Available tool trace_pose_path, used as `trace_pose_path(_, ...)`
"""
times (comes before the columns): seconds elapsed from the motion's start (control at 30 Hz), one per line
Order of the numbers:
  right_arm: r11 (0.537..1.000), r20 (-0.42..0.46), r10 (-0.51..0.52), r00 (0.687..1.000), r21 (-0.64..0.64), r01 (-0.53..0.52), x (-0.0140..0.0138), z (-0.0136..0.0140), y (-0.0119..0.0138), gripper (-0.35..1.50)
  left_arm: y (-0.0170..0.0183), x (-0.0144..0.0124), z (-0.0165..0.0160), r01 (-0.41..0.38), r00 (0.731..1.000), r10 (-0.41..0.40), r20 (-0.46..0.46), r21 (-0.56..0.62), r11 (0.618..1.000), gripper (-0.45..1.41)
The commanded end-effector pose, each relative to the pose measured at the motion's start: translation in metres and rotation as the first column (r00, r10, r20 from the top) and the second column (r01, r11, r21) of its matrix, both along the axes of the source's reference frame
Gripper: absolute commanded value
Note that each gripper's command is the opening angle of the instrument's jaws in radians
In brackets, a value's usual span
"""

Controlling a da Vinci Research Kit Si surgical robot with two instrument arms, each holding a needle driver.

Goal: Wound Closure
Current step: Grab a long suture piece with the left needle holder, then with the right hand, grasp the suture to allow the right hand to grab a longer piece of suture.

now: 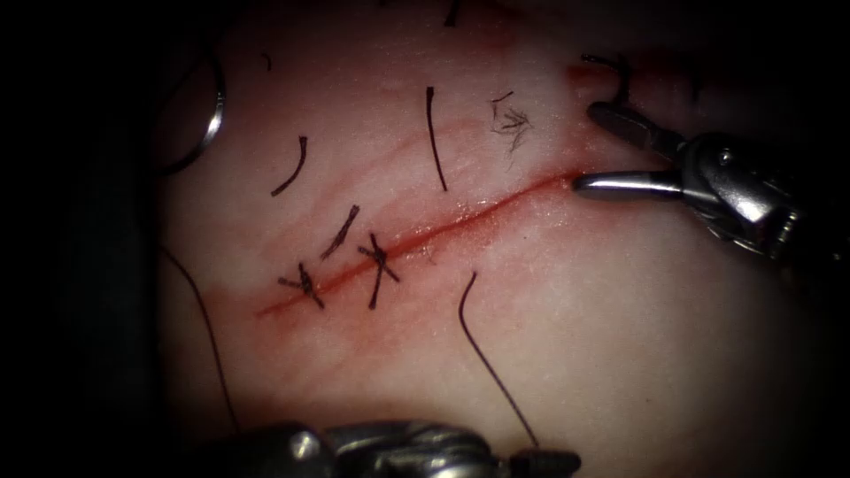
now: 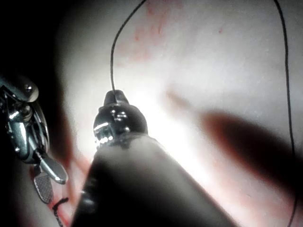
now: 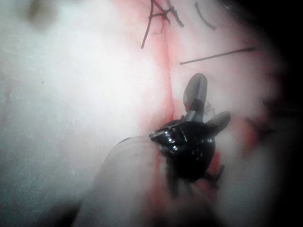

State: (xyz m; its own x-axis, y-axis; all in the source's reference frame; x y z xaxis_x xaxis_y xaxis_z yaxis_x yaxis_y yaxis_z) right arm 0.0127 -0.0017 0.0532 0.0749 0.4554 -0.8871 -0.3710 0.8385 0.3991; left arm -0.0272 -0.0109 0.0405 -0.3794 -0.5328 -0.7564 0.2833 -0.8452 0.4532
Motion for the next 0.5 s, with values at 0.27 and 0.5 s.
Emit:
trace_pose_path(0.27, 1.000, -0.017, -0.023, 1.000, -0.002, 0.023, 0.0008, -0.0002, -0.0004, 1.16, 0.0033, 0.0012, -0.0010, 0.042, 0.999, -0.042, 0.021, 0.010, 0.999, -0.35)
trace_pose_path(0.5, 0.913, -0.035, -0.358, 0.933, -0.220, 0.343, 0.0041, -0.0021, -0.0027, 0.84, 0.0043, 0.0037, -0.0012, 0.039, 0.999, -0.039, 0.029, 0.014, 0.999, -0.35)
